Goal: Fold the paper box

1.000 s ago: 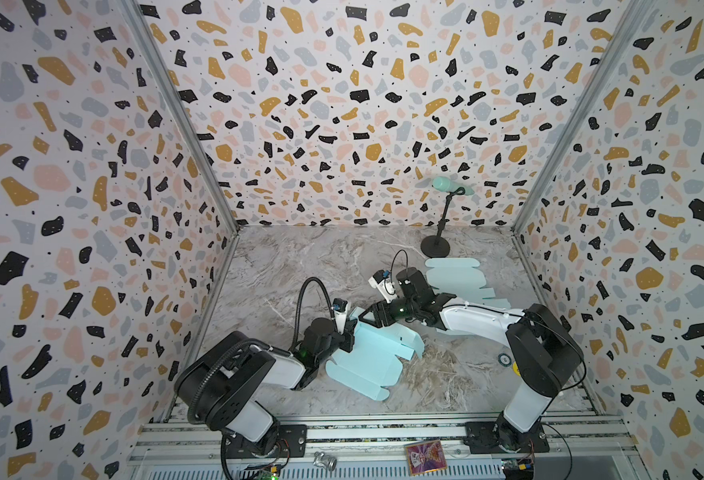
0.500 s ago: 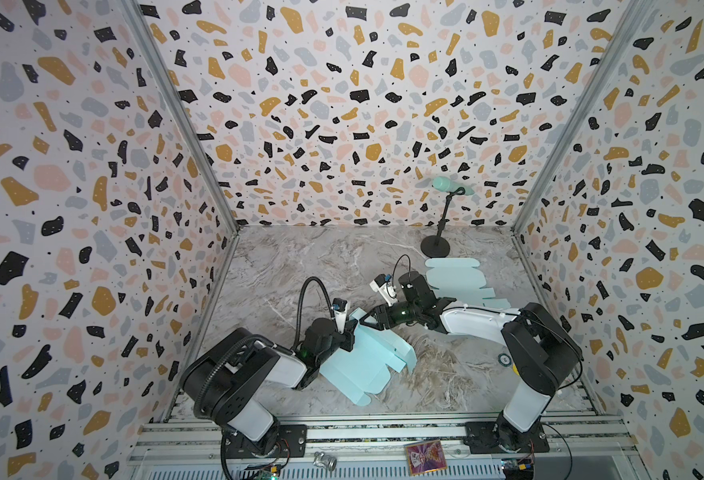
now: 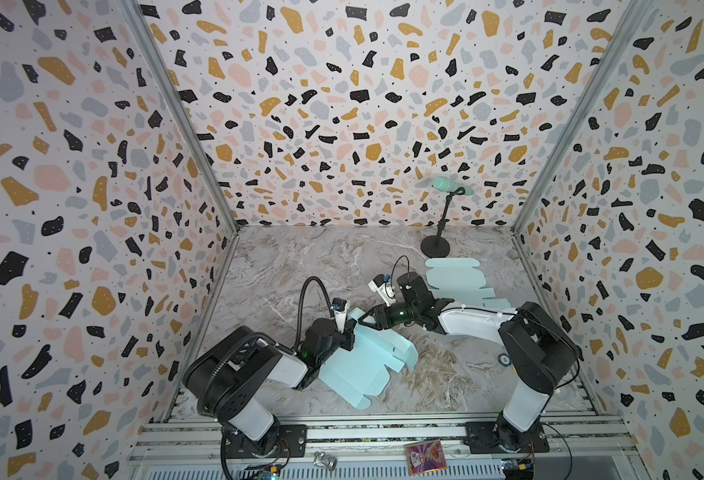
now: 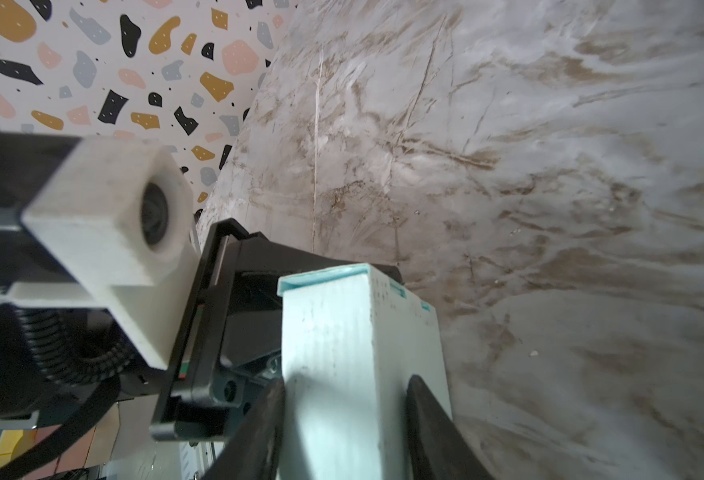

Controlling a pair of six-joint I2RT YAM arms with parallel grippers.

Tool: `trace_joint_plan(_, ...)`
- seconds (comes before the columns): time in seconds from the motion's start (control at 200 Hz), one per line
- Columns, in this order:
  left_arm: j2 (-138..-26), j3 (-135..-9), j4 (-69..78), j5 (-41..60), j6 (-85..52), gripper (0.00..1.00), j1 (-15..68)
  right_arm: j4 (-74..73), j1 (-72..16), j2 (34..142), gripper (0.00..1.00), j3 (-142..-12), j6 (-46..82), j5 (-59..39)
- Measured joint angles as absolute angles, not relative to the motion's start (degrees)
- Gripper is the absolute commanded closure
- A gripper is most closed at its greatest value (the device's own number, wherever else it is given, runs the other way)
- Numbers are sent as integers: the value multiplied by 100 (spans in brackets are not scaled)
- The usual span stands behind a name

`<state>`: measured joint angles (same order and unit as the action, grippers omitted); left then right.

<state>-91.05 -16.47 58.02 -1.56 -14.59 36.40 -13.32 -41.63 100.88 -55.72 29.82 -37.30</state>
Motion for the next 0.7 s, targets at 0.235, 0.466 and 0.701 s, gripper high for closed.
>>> trace_joint_plan(0.235,-9105,-1643,5839,-193,-1551,83,3640,-1358,-4176,10101,56,-5564,3024,-3664)
trace_joint_plan(0.466,-9105,-1601,5902,-200,-1505,88,3645,-1400,-4217,10149,57,-5627,2995,-3594)
trace_joint_plan(0.701,-9102,-1570,5937,-353,-1590,73,3627,-1352,-4285,10195,58,-5669,2987,-3518)
